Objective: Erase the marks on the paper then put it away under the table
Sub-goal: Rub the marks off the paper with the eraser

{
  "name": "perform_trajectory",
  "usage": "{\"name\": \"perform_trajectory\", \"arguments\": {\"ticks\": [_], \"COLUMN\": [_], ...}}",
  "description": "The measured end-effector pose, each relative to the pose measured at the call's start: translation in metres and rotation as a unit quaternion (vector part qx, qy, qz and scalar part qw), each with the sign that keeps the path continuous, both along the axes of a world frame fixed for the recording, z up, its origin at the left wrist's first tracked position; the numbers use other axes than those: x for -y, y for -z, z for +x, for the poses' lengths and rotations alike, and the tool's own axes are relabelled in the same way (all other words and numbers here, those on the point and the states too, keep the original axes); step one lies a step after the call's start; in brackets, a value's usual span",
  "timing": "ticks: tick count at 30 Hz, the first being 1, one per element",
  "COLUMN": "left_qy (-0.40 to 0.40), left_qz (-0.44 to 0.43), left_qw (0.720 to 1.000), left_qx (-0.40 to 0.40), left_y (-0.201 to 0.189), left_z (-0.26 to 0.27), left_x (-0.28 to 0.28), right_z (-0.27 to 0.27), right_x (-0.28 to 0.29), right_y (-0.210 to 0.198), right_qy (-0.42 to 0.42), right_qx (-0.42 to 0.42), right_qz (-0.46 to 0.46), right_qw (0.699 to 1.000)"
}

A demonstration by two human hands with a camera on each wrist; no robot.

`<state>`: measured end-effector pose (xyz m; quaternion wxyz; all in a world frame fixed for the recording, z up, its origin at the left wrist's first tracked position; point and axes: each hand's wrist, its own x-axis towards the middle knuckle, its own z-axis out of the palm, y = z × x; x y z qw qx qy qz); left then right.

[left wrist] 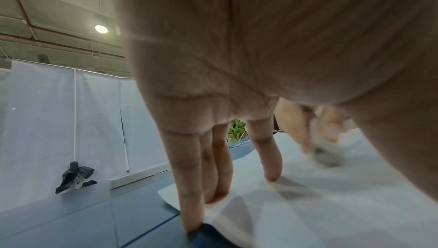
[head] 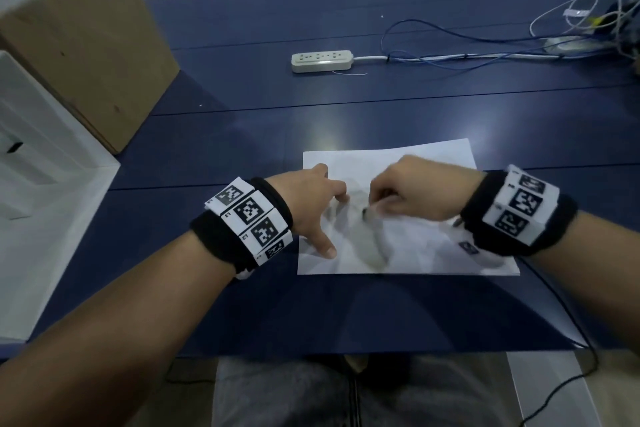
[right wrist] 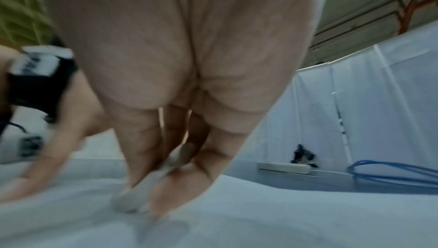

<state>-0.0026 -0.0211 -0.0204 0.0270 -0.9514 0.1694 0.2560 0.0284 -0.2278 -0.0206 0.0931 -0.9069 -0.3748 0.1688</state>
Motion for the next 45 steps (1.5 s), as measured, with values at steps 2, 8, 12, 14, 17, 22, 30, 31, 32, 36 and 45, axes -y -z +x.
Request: {"name": "perform_trajectory", "arguments": {"ticks": [2, 8, 12, 14, 17, 22, 30, 31, 32, 36, 45], "left_qy": [0.001, -0.001, 0.002, 0.003, 0.001, 0.002, 0.002, 0.003, 0.003, 0.006, 0.005], "left_qz": [0.003, -0.002, 0.001, 0.001, -0.005, -0.008, -0.009, -0.008, -0.007, -0.001, -0.002], "left_qw": [1.0, 1.0, 1.0, 1.0, 1.0, 1.0, 1.0, 1.0, 1.0, 1.0, 1.0], "left_qx": [0.0, -0.006, -0.004, -0.003, -0.004, -0.003, -0.003, -0.003, -0.004, -0.002, -0.002], "left_y": [0.0, 0.001, 0.0, 0.0, 0.001, 0.001, 0.002, 0.002, 0.002, 0.001, 0.0], "left_z": [0.0, 0.001, 0.001, 0.0, 0.001, 0.001, 0.001, 0.002, 0.002, 0.001, 0.001], "left_x": [0.0, -0.002, -0.001, 0.0, -0.002, -0.001, -0.002, -0.002, -0.001, 0.0, 0.0], "right_z": [0.009, -0.024, 0.001, 0.006, -0.014, -0.012, -0.028, -0.031, -0.027, 0.003, -0.013], "right_x": [0.004, 0.007, 0.006, 0.008, 0.008, 0.007, 0.009, 0.009, 0.008, 0.011, 0.0], "right_y": [-0.001, 0.001, 0.0, 0.0, 0.0, 0.002, 0.001, 0.002, 0.003, 0.002, 0.002], "right_qy": [0.04, -0.055, 0.017, 0.042, -0.027, -0.018, -0.052, -0.06, -0.059, 0.045, -0.043], "right_qx": [0.024, -0.153, -0.005, 0.02, -0.075, -0.047, -0.125, -0.133, -0.107, 0.027, -0.022], "right_qz": [0.013, -0.022, 0.001, 0.012, -0.004, -0.006, -0.01, -0.015, -0.013, 0.011, -0.014], "right_qw": [0.999, 0.986, 1.0, 0.999, 0.997, 0.999, 0.991, 0.989, 0.992, 0.999, 0.999]}}
